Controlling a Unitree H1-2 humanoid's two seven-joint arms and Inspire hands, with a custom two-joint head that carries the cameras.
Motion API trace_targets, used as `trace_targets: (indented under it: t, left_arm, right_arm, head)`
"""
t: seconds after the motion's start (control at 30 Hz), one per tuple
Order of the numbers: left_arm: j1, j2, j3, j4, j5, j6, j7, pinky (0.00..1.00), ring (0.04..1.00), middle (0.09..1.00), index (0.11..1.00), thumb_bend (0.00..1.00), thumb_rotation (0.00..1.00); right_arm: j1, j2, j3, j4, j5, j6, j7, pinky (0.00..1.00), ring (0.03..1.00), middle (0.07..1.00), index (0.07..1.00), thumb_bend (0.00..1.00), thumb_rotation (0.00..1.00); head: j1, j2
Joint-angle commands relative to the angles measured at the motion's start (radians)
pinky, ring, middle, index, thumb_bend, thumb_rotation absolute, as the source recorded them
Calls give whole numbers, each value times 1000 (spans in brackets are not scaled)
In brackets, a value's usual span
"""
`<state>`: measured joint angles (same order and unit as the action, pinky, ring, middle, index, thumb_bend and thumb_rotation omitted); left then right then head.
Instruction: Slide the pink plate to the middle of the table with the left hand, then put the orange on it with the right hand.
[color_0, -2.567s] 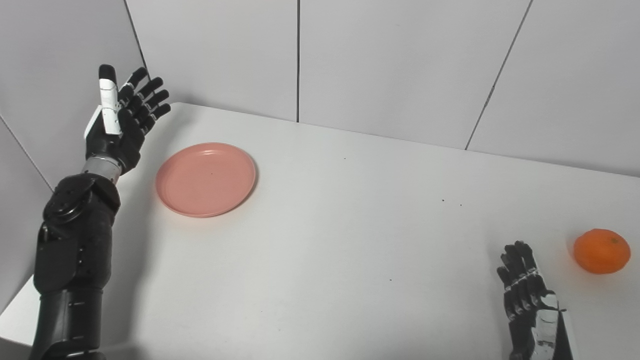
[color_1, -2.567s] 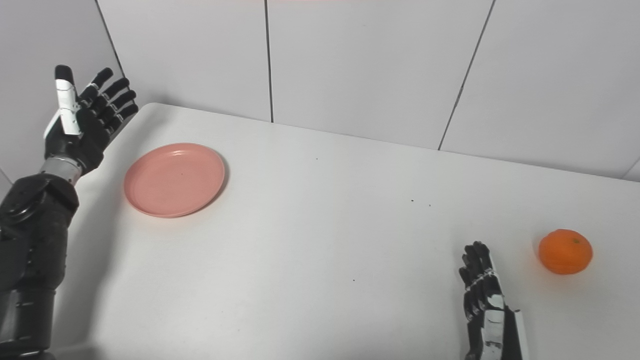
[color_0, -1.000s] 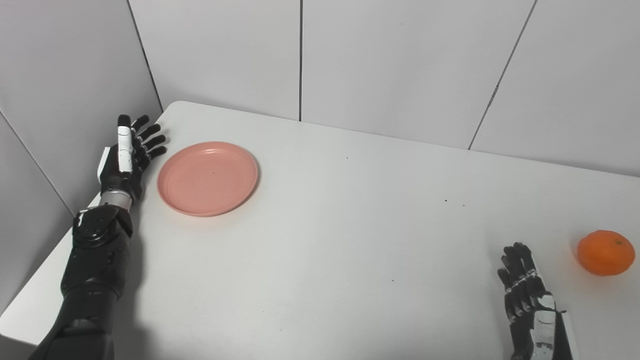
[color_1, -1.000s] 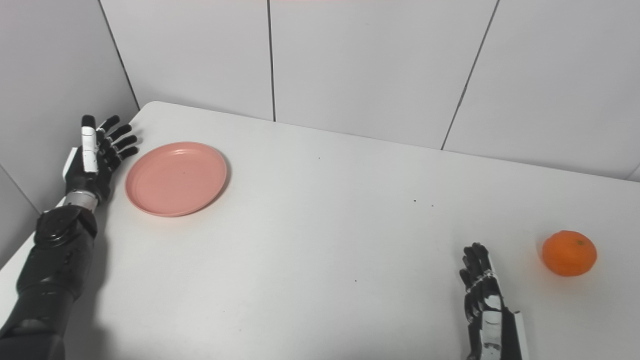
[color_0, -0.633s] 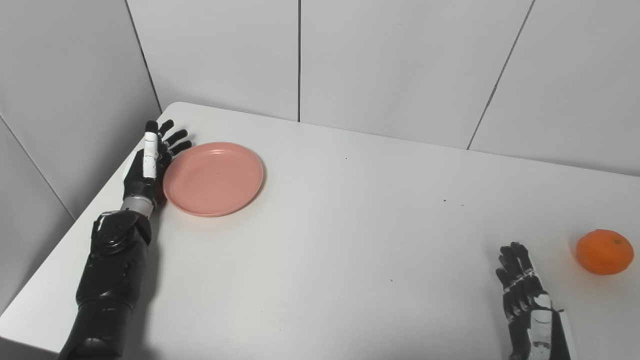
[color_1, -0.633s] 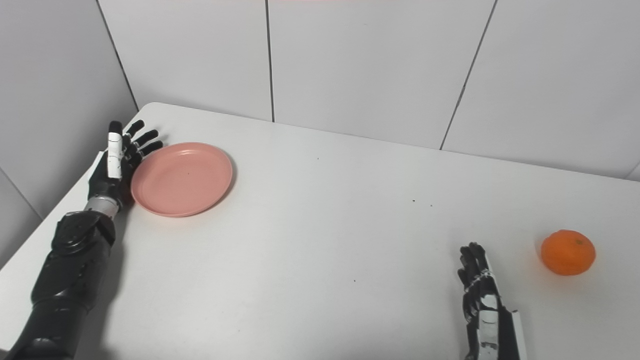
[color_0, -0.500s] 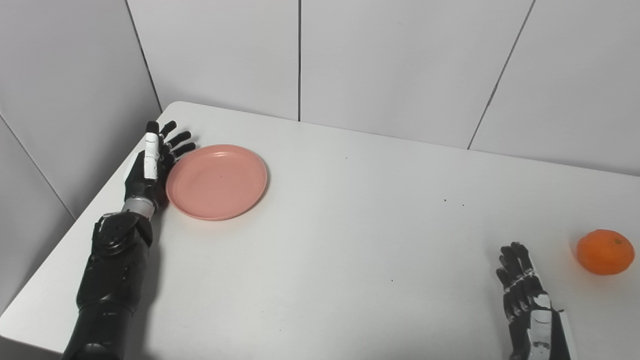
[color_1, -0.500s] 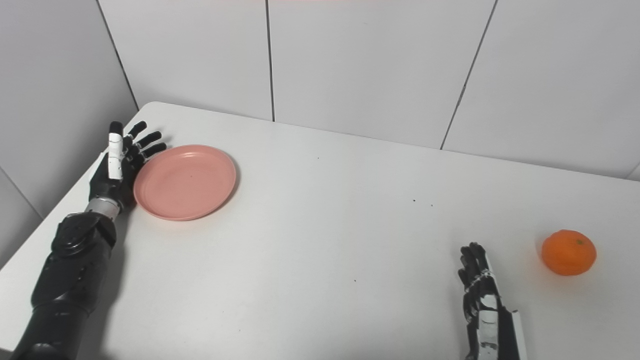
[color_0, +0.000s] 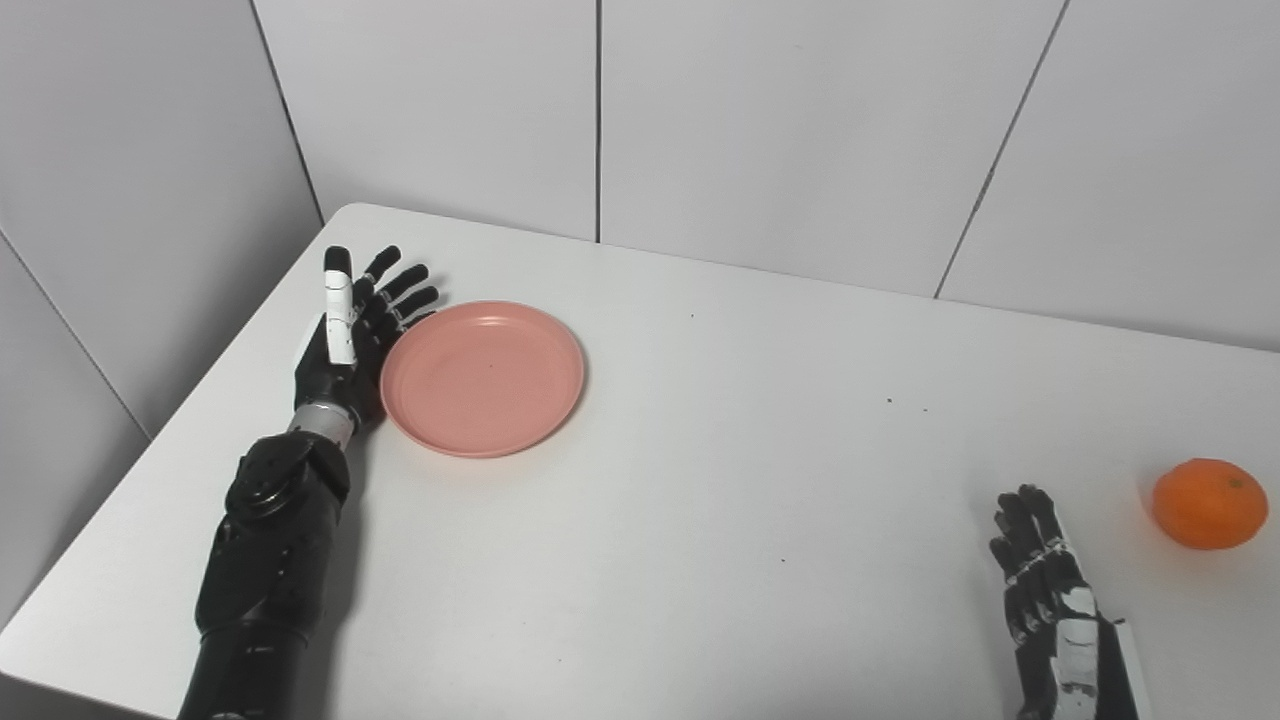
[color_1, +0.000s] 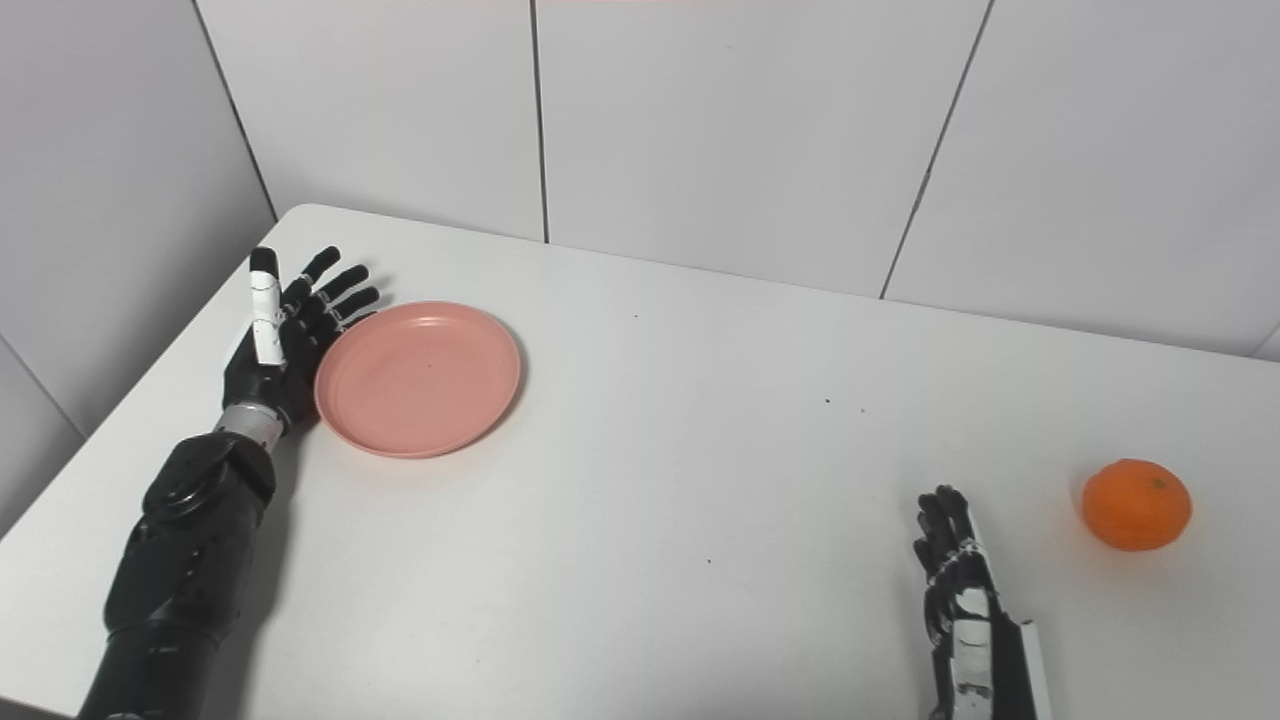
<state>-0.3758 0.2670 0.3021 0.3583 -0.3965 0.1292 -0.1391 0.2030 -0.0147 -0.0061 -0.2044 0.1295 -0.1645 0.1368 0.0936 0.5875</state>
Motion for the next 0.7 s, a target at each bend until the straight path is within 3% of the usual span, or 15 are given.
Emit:
trace_targets:
  t: [0.0, 0.23, 0.67]
  left_arm:
    - [-9, -23, -1, 7, -18, 28, 5, 770, 822, 841, 909, 1000, 995]
    - [-5, -79, -30, 8, 8, 27, 24, 751, 801, 806, 875, 1000, 998]
    - [21, -155, -106, -36, 44, 57, 32, 735, 793, 807, 889, 1000, 988]
  right_arm:
    - [47, -1, 9, -4, -5, 10, -6, 998, 971, 936, 939, 857, 993]
    - [49, 9, 15, -8, -11, 12, -9, 994, 970, 933, 938, 853, 989]
    - [48, 21, 29, -17, -24, 17, -11, 993, 974, 936, 943, 866, 985]
  head:
    - [-2, 3]
    - [-9, 7]
    - [-23, 14]
